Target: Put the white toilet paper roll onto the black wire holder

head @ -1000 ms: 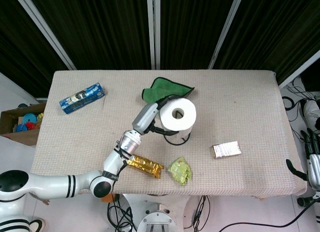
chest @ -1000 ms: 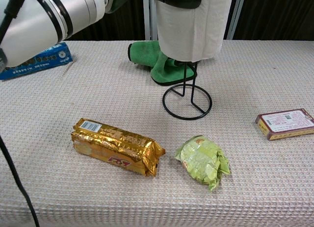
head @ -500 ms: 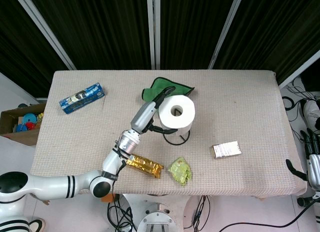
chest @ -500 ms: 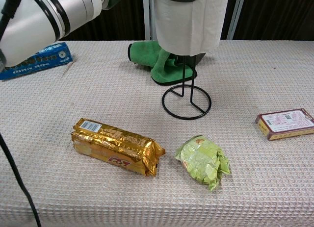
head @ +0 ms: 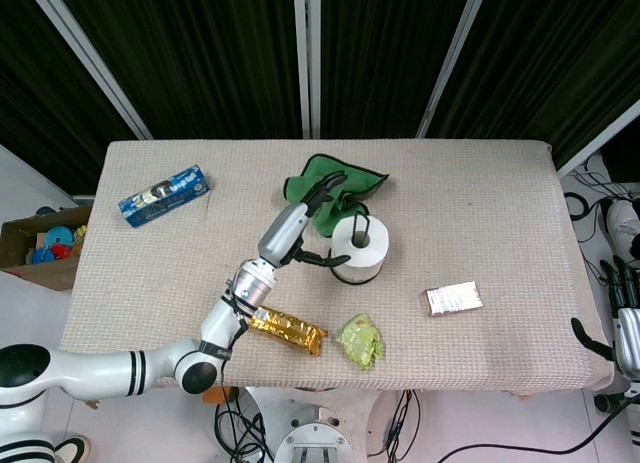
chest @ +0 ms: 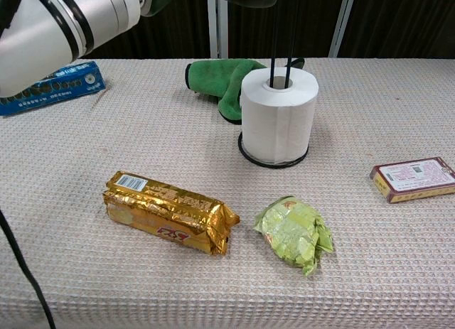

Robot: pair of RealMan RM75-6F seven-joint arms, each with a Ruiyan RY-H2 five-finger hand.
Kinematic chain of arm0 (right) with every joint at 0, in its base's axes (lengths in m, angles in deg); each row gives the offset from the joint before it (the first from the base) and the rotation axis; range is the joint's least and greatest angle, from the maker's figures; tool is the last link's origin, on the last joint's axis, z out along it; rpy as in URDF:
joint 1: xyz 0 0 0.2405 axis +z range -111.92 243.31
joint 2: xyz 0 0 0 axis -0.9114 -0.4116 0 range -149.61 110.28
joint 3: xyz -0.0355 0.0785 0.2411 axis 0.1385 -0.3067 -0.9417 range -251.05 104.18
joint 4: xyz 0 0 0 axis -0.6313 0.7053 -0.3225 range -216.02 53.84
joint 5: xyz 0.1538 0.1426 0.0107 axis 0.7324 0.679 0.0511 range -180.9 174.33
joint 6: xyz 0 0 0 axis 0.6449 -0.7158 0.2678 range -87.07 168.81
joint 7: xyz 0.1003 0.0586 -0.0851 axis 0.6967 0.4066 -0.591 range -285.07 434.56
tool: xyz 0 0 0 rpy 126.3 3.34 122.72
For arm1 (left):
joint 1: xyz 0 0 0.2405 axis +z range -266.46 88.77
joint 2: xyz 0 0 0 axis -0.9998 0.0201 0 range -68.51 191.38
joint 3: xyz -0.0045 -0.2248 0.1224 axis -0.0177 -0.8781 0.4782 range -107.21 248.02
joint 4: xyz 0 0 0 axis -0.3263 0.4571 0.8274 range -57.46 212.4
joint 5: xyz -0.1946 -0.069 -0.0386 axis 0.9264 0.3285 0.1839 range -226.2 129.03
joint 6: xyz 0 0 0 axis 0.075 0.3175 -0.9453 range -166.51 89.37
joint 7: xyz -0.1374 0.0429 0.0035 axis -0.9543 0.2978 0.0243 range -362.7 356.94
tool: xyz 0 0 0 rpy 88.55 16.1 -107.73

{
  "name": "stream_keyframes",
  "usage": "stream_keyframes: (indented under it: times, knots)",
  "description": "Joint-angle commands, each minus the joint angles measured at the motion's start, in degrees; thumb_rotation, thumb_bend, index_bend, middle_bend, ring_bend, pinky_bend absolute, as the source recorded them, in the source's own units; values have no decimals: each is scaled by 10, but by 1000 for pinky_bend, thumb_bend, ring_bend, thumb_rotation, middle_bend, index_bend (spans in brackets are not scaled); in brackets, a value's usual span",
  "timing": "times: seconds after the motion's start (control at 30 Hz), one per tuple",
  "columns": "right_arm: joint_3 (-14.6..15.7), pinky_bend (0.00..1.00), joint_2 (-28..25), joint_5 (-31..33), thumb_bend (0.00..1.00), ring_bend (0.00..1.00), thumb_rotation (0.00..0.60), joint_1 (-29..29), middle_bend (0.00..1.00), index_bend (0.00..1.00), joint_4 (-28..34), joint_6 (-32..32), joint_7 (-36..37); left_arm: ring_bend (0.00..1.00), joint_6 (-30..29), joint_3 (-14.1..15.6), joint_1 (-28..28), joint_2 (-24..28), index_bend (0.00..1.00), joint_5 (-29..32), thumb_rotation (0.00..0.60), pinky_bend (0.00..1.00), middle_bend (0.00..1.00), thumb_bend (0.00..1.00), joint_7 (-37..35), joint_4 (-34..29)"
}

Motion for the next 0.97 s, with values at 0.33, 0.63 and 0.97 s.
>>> stream_keyframes:
  times: [0.33,0.63,0.97]
  knots:
    - [-1,0,-3,-4,216,0,600,-3,0,0,-1,10,4,14,-55,75,91,155,0,-99,595,185,0,106,63,-85]
    - [2,0,7,-18,216,0,600,2,0,0,-16,14,-17,27,-206,269,281,323,84,-260,417,188,42,118,305,-68]
    - [5,0,13,-15,216,0,600,15,0,0,-6,-11,-63,30,-330,314,419,286,86,-274,267,188,53,112,328,13]
